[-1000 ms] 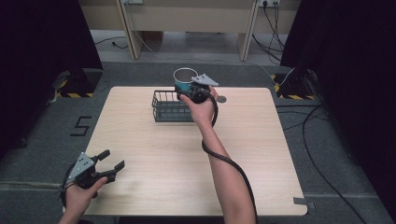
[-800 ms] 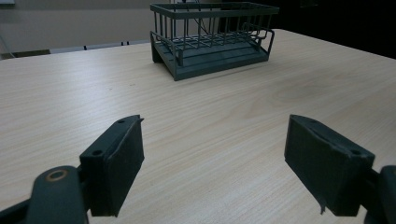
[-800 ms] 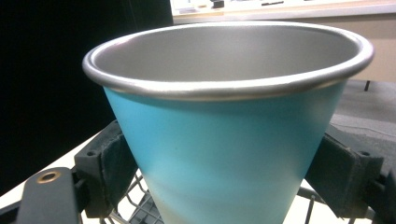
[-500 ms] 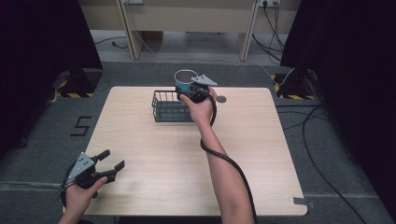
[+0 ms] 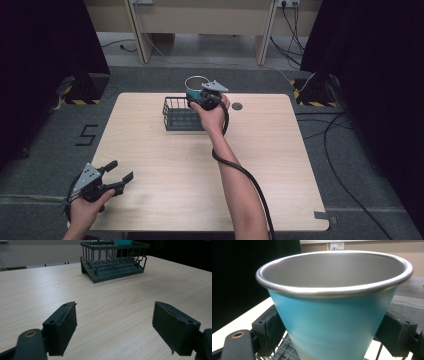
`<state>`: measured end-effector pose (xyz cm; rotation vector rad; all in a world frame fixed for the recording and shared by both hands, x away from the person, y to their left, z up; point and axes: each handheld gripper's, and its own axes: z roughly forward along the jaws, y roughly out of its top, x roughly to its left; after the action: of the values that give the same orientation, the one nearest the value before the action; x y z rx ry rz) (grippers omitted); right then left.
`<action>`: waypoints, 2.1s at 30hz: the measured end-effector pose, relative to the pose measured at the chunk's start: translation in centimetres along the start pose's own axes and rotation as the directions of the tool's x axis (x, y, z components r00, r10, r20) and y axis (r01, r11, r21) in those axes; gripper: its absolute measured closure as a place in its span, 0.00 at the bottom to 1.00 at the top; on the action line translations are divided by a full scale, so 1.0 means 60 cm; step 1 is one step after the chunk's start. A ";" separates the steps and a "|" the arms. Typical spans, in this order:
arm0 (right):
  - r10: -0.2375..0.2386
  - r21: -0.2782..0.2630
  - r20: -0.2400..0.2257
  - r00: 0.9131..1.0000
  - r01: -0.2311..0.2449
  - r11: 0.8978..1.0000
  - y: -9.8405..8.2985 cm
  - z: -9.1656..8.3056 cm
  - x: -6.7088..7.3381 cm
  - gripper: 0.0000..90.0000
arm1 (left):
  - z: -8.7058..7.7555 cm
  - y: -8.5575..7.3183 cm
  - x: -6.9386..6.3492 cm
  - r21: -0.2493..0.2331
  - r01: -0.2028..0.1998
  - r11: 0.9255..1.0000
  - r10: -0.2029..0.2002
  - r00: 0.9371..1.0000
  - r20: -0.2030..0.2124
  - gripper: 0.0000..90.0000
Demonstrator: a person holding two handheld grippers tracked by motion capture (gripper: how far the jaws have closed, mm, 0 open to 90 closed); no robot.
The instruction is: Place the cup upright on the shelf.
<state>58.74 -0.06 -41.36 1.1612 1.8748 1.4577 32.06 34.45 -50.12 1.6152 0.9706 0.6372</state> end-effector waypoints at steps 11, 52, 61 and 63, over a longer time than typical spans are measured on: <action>0.006 0.041 0.016 1.000 -0.007 0.999 -0.011 0.014 0.003 0.20 | 0.000 0.000 0.000 -0.003 0.001 1.000 -0.001 1.000 0.000 0.21; 0.003 0.161 0.038 0.999 -0.009 0.987 -0.035 0.037 0.005 0.19 | 0.001 0.000 0.000 -0.003 0.000 1.000 0.000 1.000 0.004 0.21; -0.003 0.180 0.034 0.999 -0.003 0.984 -0.038 0.040 0.005 0.18 | 0.002 0.000 0.000 -0.001 0.001 1.000 -0.001 1.000 0.005 0.21; 0.001 0.183 0.028 1.000 -0.006 0.983 -0.038 0.039 0.006 0.17 | 0.002 0.000 0.000 0.000 0.000 1.000 0.000 1.000 0.005 0.21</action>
<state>59.70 1.35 -44.19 1.2629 2.0227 1.2849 32.15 34.39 -50.14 1.6159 0.9670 0.6324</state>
